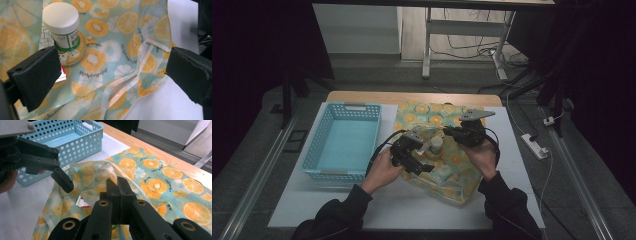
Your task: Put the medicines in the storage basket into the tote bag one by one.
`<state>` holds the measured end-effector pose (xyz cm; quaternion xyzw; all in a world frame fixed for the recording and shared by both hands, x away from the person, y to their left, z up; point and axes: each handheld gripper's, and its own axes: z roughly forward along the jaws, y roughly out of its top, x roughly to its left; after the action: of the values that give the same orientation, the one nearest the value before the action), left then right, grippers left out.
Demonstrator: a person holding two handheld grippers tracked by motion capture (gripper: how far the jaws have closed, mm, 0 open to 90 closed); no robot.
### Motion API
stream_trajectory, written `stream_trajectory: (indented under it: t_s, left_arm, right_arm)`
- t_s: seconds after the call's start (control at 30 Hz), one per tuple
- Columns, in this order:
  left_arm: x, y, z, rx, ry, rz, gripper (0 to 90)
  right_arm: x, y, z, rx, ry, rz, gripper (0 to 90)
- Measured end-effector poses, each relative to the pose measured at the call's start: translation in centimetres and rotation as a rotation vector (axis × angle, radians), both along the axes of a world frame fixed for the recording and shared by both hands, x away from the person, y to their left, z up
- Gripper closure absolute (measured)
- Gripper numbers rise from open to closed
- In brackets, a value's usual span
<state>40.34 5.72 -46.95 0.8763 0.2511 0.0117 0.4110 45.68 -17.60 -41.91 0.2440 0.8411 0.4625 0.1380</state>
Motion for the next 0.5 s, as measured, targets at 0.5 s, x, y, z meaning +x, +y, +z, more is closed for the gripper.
stream_trajectory:
  t_s: [0.5]
  left_arm:
    - [-1.2, -0.4, -1.6, 0.068, -0.010, -0.036, 1.2]
  right_arm:
    - [-0.1, 0.0, 0.1, 0.001, -0.002, 0.002, 89.8]
